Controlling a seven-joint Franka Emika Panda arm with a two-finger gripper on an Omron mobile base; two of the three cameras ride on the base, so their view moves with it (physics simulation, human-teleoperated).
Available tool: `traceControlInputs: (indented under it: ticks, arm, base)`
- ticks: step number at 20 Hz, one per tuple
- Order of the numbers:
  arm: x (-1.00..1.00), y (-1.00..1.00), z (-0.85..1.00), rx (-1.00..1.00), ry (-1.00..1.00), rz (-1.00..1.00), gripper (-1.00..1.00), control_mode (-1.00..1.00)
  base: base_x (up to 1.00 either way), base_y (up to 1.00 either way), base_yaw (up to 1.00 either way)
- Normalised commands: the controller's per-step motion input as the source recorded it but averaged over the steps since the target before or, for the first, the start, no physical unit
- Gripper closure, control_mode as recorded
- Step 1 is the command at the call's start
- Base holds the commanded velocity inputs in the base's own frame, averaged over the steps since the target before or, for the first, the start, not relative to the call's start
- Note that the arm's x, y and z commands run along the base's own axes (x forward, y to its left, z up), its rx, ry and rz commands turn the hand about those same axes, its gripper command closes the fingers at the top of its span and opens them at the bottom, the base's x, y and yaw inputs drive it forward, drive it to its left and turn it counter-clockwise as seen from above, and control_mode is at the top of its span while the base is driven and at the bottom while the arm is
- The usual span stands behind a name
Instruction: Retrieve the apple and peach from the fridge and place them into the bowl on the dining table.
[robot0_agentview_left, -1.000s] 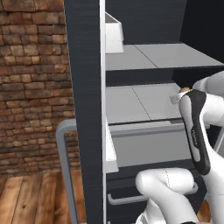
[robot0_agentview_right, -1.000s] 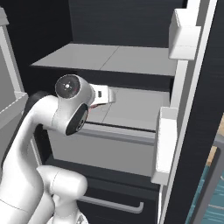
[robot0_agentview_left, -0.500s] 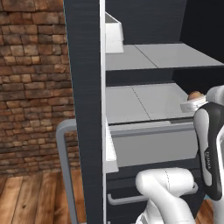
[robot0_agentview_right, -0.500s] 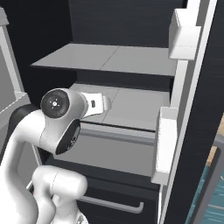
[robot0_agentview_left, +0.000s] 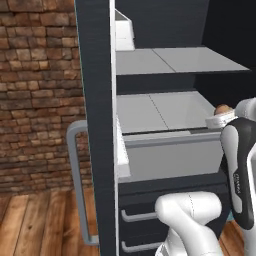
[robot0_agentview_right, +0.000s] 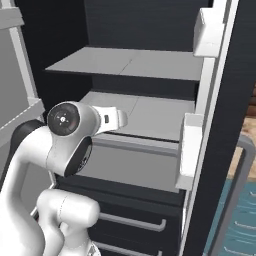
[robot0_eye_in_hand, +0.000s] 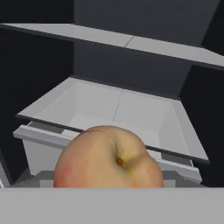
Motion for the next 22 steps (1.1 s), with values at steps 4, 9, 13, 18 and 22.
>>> traceControlInputs:
  ticks: [4, 9, 13, 18, 22]
  arm:
    - [0.00, 0.00, 0.00, 0.00, 0.00, 0.00, 1.00, 1.00]
    - [0.00, 0.00, 0.00, 0.00, 0.00, 0.00, 1.00, 1.00]
    - [0.00, 0.00, 0.00, 0.00, 0.00, 0.00, 1.00, 1.00]
    - [0.00, 0.00, 0.00, 0.00, 0.00, 0.00, 1.00, 1.00]
    - [0.00, 0.00, 0.00, 0.00, 0.00, 0.00, 1.00, 1.00]
  base:
    - [-0.32, -0.05, 0.17]
    - [0.00, -0.28, 0.18]
    - [0.00, -0.40, 0.26]
    - [0.00, -0.24, 0.37]
    - [0.00, 0.00, 0.40]
